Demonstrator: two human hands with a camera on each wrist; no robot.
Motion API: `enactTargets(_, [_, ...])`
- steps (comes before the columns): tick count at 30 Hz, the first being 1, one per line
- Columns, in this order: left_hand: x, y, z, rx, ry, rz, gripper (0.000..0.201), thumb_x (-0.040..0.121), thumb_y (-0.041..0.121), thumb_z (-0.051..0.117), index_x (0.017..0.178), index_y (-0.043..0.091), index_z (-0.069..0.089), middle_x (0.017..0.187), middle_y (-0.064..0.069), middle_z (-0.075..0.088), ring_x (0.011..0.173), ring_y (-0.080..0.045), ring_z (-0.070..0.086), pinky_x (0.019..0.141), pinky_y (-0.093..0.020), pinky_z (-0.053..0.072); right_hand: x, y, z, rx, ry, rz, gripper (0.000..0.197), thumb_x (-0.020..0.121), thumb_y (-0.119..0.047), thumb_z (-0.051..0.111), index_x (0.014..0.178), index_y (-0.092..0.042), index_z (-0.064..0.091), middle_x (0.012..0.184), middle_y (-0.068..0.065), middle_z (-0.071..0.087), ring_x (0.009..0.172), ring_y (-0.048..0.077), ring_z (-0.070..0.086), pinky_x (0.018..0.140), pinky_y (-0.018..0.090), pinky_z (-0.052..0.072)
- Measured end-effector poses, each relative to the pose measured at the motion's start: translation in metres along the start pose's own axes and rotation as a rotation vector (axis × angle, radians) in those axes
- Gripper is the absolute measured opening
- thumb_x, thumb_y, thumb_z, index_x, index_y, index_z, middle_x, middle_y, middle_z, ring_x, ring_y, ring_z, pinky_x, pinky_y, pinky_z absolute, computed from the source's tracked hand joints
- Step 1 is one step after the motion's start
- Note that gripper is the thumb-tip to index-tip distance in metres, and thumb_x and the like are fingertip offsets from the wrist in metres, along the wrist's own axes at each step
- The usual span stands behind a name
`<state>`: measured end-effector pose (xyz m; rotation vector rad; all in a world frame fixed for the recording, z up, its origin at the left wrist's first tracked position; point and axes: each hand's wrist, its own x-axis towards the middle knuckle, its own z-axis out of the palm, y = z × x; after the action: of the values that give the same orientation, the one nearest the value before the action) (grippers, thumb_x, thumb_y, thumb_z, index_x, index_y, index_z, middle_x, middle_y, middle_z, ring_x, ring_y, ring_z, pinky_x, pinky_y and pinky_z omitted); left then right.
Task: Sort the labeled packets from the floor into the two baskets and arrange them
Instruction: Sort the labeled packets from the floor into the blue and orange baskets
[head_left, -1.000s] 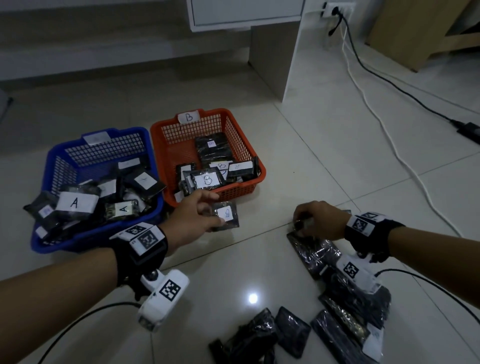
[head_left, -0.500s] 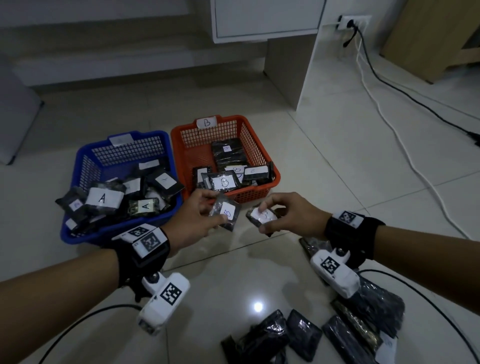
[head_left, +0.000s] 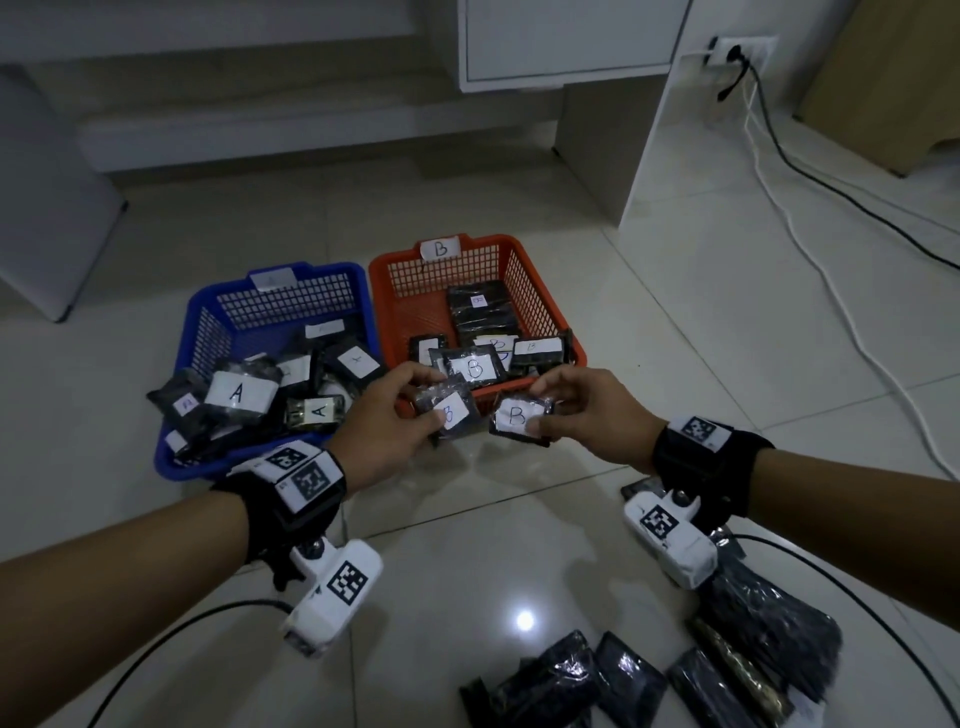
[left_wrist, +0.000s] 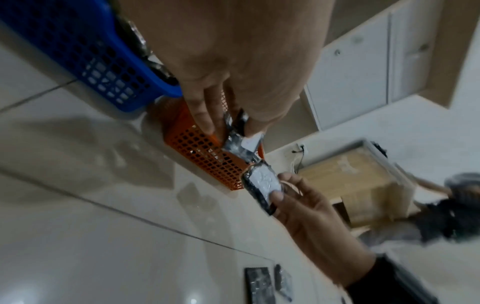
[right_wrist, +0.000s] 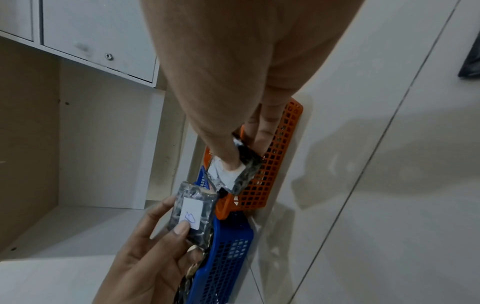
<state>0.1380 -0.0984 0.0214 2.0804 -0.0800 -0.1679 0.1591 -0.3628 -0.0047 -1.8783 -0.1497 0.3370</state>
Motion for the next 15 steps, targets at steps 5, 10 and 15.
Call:
enactTargets(5, [0.021, 0.000, -0.005, 0.335, 0.049, 0.088, 0.037, 0.096, 0.022, 0.061, 0.132, 0.029, 0.055, 0.116, -0.001, 0.052, 0.106, -0.014, 0.050, 0.088, -0.025, 0.039, 0.036, -0.005, -0.015, -0.201, 0.233, -0.124, 0.021, 0.086, -0.008, 0.074, 0.106, -0.014, 0.072, 0.110, 0.002, 0.072, 0.099, 0.018, 0.071, 0.089, 0.042, 0.060])
enactTargets(10, [0.054, -0.007, 0.000, 0.430, 0.068, 0.106, 0.037, 0.097, 0.020, 0.058, 0.133, 0.026, 0.053, 0.116, -0.001, 0.044, 0.104, -0.015, 0.045, 0.094, -0.029, 0.040, 0.073, -0.022, -0.021, -0.353, 0.190, -0.131, 0.023, 0.090, -0.010, 0.068, 0.111, -0.020, 0.070, 0.116, 0.000, 0.070, 0.102, 0.015, 0.066, 0.092, 0.040, 0.057])
enactTargets(15, [0.064, -0.015, 0.003, 0.771, 0.111, 0.182, 0.039, 0.096, 0.039, 0.055, 0.133, 0.027, 0.057, 0.128, 0.000, 0.053, 0.115, -0.025, 0.043, 0.093, -0.042, 0.041, 0.084, -0.014, -0.015, -0.756, 0.078, -0.212, 0.019, 0.094, -0.019, 0.062, 0.111, -0.020, 0.072, 0.118, 0.004, 0.069, 0.103, 0.020, 0.062, 0.093, 0.042, 0.052])
